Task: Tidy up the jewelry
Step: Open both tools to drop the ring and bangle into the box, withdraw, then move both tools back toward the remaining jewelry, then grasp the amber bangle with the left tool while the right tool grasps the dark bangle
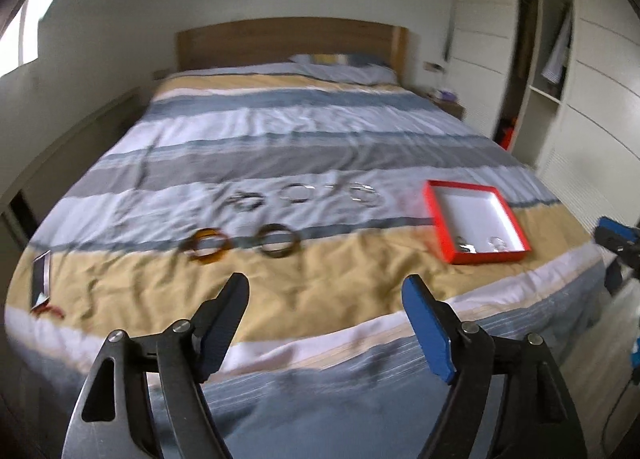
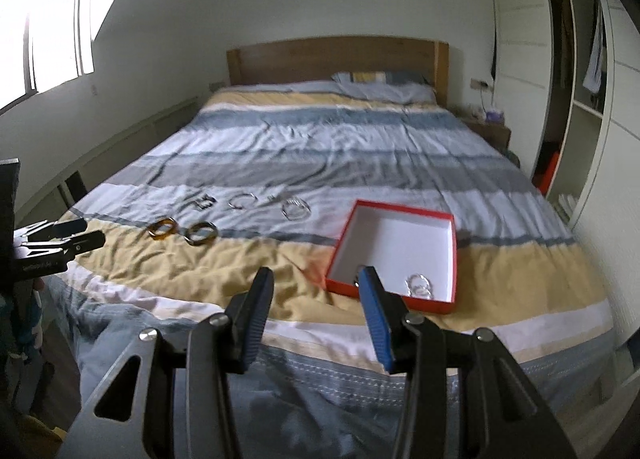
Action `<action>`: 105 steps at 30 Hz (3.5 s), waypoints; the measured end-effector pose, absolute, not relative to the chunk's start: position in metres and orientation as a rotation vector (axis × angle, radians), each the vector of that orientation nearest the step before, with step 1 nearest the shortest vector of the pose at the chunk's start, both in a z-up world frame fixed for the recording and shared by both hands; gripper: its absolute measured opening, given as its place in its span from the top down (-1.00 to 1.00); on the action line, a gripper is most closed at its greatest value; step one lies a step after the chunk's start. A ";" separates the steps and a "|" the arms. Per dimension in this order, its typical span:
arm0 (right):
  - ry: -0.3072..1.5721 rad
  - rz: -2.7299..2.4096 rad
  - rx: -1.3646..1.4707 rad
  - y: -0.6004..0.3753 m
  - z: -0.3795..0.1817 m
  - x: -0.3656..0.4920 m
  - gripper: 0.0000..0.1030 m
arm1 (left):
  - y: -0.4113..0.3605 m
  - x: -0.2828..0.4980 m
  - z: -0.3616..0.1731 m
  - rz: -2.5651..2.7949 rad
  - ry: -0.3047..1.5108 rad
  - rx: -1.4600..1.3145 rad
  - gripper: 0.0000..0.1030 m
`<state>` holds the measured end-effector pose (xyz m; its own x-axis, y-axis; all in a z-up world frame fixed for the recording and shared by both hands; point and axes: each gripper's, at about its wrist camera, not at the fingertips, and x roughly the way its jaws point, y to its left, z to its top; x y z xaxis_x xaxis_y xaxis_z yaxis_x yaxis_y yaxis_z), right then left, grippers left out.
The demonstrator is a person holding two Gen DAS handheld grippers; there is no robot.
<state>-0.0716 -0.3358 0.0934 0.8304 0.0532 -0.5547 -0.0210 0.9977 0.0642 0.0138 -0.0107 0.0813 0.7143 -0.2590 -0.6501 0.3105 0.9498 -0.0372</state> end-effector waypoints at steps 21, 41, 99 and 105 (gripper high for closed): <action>0.475 0.074 0.052 -0.305 0.137 -0.111 0.17 | 0.119 -0.028 0.116 -0.086 0.550 -0.025 -0.75; 0.648 0.100 0.066 -0.283 0.077 -0.017 0.17 | 0.138 0.047 0.027 -0.018 0.736 -0.044 -0.76; 0.990 0.346 0.126 -0.121 -0.122 0.285 0.18 | 0.119 0.316 -0.125 -0.027 0.966 0.056 -0.14; 0.995 0.342 0.022 -0.107 -0.126 0.291 0.42 | 0.097 0.315 -0.124 -0.064 0.945 0.138 0.57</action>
